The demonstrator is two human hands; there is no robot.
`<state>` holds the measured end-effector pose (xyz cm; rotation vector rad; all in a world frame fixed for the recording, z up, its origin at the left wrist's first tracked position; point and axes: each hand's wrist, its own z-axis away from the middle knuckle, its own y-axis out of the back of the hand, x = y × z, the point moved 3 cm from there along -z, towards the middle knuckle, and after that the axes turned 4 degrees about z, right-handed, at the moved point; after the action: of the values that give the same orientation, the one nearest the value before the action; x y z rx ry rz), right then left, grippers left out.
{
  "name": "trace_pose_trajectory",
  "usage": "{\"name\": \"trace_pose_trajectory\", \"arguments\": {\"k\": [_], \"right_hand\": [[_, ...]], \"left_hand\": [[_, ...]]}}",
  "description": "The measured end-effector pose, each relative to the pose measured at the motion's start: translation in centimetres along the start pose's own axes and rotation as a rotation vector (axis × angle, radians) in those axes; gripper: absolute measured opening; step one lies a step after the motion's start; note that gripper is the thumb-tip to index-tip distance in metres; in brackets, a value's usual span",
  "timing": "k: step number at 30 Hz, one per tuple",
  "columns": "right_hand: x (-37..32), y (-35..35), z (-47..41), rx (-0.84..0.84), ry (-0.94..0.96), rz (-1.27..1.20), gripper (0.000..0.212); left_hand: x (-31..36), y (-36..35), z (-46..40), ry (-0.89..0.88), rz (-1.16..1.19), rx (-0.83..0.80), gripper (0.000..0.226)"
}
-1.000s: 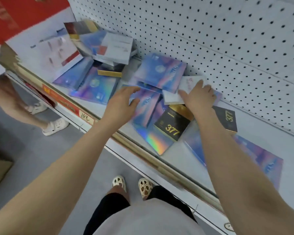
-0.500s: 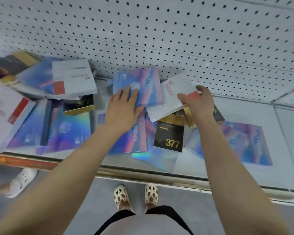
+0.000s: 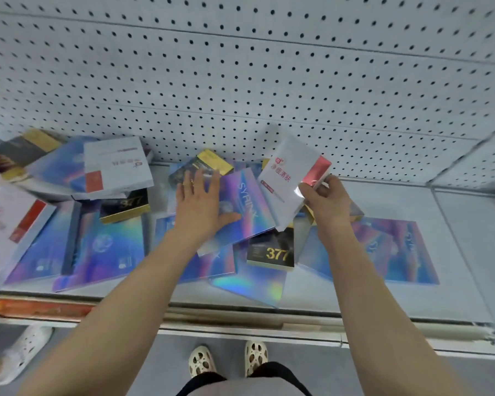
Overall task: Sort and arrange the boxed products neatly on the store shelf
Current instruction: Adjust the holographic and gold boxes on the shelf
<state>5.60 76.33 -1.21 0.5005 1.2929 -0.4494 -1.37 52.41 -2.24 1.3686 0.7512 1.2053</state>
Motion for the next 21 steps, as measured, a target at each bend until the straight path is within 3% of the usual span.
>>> {"name": "trace_pose_trajectory", "arguments": {"k": [4,8,11,13,17,21], "right_hand": [[-0.2,0.1,-0.4,-0.026,-0.032,0.000,0.018],[-0.5,0.5,-0.8,-0.008,-0.008,-0.027,0.010],[-0.5,1.7,-1.0,0.028,-0.038,-0.119,0.008],[-0.4,2.7,-0.9,0.061,-0.061,-0.184,0.007],[-0.1,4.2,0.9,0.109,-0.064,-0.258,0.006],[0.5,6.2,4.4,0.168,-0.015,-0.233,0.008]], "left_hand": [[-0.2,0.8,-1.7,-0.016,-0.025,-0.036,0.106],[-0.4,2.0,-1.6,0.052,0.152,0.037,0.072],[-1.3,3.7,-0.4,0.101,0.253,0.182,0.039],[-1.9,4.6,1.1,0.108,0.320,0.287,0.029],[-2.8,5.3,3.9,0.118,0.537,0.387,0.019],[-2.5,4.6,5.6,0.157,0.914,0.359,0.029]]}}
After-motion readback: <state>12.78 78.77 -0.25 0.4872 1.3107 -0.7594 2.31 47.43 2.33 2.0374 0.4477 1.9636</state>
